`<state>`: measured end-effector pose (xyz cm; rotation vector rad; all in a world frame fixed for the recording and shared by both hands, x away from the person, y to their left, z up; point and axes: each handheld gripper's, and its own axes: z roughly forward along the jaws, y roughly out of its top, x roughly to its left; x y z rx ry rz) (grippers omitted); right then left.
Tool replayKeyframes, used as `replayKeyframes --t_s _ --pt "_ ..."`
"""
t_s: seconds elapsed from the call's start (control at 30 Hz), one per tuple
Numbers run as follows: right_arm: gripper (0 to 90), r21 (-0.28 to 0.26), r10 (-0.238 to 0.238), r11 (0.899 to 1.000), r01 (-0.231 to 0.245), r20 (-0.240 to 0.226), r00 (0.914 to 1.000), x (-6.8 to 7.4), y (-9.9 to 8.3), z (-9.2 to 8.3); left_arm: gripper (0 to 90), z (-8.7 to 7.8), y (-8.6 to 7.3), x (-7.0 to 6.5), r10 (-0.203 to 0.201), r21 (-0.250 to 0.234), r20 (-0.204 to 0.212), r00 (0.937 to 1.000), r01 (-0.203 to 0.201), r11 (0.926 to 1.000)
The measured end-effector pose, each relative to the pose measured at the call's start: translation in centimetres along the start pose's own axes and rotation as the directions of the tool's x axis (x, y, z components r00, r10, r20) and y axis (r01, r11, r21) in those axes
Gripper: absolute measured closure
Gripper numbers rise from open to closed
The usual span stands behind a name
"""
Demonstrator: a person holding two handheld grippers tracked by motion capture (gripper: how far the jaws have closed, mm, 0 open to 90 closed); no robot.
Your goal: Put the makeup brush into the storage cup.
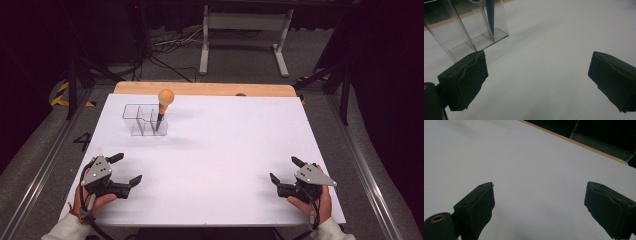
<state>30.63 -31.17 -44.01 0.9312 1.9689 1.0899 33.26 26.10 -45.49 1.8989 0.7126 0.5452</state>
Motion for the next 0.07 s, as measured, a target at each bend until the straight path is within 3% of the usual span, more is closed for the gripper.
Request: replayKeyframes --t_s 0.07 --pt "10.2 0.0 -0.001 1.0 0.001 -0.001 1.0 0.05 -0.01 0.04 3.3 0.03 0.0 0.15 -0.002 -0.003 0.0 1.0 0.002 1.0"
